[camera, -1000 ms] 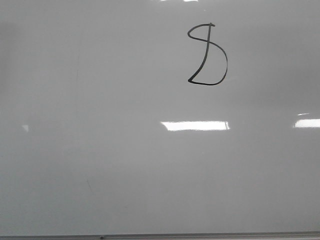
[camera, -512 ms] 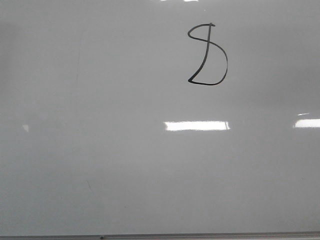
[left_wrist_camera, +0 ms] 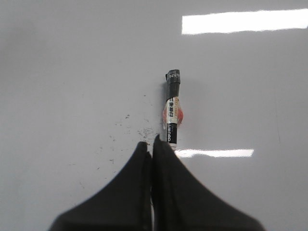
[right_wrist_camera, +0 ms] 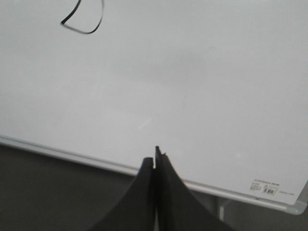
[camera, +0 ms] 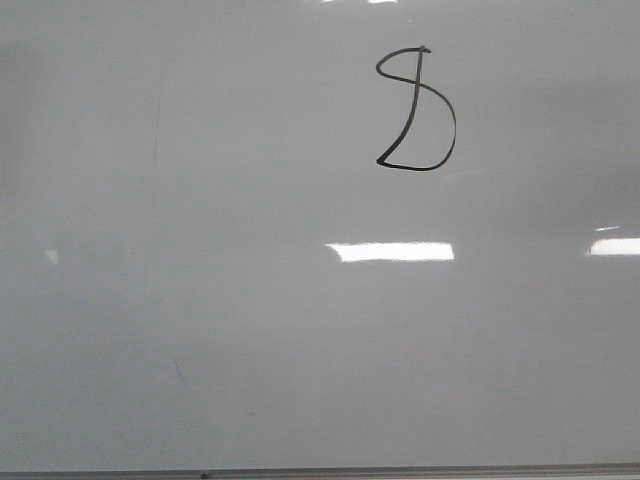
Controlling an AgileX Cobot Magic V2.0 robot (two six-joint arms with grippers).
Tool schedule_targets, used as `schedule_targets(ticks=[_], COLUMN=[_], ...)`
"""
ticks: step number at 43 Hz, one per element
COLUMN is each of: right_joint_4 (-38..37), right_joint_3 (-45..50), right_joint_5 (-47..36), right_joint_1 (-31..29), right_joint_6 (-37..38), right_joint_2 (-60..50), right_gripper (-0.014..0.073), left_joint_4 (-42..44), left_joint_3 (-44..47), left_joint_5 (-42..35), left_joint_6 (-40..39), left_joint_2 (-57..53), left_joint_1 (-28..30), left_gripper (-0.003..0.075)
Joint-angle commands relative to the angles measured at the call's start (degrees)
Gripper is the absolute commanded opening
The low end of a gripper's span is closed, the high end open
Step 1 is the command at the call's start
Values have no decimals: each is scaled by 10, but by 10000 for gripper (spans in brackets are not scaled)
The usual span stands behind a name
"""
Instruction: Write number 8 on whiteboard
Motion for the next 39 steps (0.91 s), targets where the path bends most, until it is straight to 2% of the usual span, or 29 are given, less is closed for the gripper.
schedule_targets(ticks=[1, 9, 18, 24, 39], right_joint_4=[0, 6, 6, 12, 14], right_joint_3=[68, 233, 362, 408, 407], right_joint_5=[-160, -360, -484, -529, -521], right_joint_1=[-39, -56, -56, -56, -50], right_joint_6=[-3, -3, -3, -2, -2], right_joint_2=[-52, -167, -237, -236, -236], right_gripper=[-69, -69, -69, -69, -69], left_joint_4=[-2, -2, -2, -2, -2], left_joint_3=[8, 8, 8, 8, 8], left_joint_5=[-49, -49, -49, -49, -49], left_joint_6=[0, 0, 0, 0, 0], left_joint_2=[-7, -7, -7, -7, -7], left_joint_1=[-2, -2, -2, -2, -2], left_gripper=[-21, -21, -21, -21, -21])
